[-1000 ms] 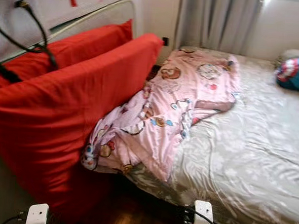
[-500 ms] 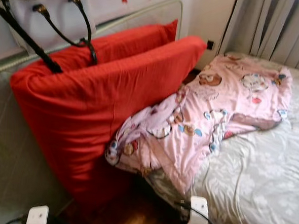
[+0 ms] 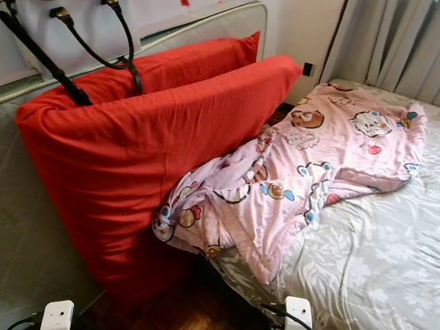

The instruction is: Clean up the room

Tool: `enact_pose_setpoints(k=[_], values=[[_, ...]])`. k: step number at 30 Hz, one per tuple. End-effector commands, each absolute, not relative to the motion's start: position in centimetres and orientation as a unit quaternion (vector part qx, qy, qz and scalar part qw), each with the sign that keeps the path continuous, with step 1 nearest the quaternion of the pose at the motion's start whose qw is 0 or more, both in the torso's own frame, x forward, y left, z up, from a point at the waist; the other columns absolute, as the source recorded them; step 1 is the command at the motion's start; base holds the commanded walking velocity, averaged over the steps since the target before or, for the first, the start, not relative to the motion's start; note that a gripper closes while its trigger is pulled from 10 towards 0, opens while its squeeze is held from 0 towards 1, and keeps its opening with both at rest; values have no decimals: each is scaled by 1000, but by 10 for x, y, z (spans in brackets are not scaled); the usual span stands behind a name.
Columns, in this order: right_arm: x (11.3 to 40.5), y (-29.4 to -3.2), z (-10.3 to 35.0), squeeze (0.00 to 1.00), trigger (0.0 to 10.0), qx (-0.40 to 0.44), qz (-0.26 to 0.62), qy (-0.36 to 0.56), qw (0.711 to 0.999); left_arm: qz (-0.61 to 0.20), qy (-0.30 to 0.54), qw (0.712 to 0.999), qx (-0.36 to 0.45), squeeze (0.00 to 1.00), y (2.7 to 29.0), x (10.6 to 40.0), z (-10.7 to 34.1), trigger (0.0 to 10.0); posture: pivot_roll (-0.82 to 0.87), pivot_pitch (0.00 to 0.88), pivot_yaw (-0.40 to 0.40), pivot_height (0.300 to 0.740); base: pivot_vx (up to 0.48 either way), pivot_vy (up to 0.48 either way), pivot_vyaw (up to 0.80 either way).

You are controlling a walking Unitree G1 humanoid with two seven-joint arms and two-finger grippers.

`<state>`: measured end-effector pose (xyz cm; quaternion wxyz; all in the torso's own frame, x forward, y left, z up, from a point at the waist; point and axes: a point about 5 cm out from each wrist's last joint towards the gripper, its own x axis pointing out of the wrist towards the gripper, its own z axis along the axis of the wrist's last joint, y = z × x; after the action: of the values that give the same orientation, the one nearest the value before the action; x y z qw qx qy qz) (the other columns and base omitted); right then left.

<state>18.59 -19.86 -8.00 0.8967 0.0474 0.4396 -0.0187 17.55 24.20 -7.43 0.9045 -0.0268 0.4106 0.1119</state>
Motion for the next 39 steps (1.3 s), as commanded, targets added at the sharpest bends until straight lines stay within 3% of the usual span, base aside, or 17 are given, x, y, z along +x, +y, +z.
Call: enact_pose_setpoints(k=[1,10,39], values=[[192,-194,-78,0,10000,36,-7,432,901,118,424,898,-27,0,244,167,-78,10000,-19,0,25,740,0,0,800],[192,-194,-78,0,10000,44,-8,432,901,118,424,898,-27,0,244,167,-78,10000,-19,0,24,740,0,0,770],[192,-193,-78,0,10000,46,-12,430,901,118,422,898,-29,0,245,168,-77,10000,-22,0,24,740,0,0,0]])
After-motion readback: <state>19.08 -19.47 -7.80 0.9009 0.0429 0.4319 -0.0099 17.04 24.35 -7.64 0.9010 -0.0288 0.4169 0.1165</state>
